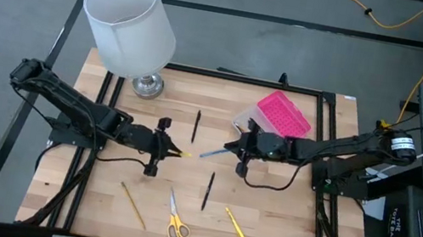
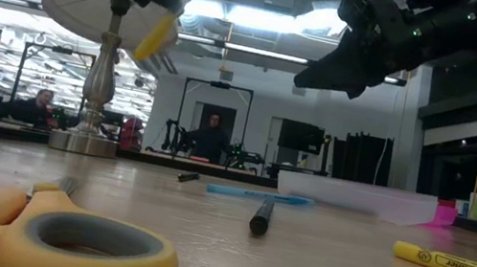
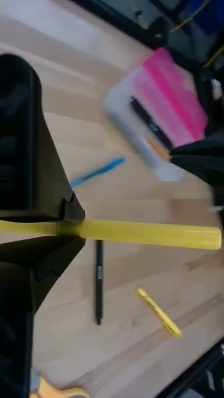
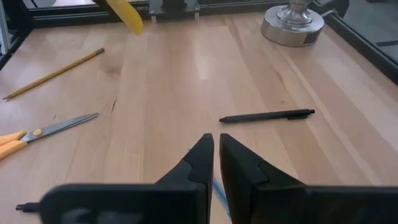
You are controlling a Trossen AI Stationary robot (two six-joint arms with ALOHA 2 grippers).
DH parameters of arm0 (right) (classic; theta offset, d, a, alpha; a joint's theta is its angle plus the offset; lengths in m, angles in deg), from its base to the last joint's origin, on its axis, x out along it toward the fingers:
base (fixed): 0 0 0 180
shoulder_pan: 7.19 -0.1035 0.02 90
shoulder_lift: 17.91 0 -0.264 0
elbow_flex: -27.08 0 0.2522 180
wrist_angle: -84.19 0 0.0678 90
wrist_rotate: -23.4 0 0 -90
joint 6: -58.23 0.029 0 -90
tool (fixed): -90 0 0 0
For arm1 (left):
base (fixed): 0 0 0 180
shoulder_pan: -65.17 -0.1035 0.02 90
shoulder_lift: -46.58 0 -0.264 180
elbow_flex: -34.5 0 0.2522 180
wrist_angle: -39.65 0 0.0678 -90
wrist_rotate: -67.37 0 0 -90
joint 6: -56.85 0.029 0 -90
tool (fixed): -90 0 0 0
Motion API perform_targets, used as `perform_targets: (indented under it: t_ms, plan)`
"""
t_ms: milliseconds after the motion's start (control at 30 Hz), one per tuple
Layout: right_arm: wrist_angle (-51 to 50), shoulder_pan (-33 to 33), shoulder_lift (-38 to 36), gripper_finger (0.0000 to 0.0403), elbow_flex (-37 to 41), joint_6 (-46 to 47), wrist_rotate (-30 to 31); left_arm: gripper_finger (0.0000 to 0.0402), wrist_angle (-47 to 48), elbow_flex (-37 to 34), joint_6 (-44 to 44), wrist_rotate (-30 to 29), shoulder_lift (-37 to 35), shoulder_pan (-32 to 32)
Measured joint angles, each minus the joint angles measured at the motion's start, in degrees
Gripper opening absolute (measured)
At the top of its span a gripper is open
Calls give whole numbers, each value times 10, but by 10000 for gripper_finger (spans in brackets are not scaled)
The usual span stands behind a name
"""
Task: Pick & place school supplies into a supply box
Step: Put the yellow pen into the pink supply box
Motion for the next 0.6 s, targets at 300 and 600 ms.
perform_targets:
  t_ms: [300,600]
  plan:
    - [14,0,17,33,0,-29,0,12,-58,-3,18,38,0,-3]
    - [20,0,38,33,0,-29,0,12,-146,-3,84,37,13,-3]
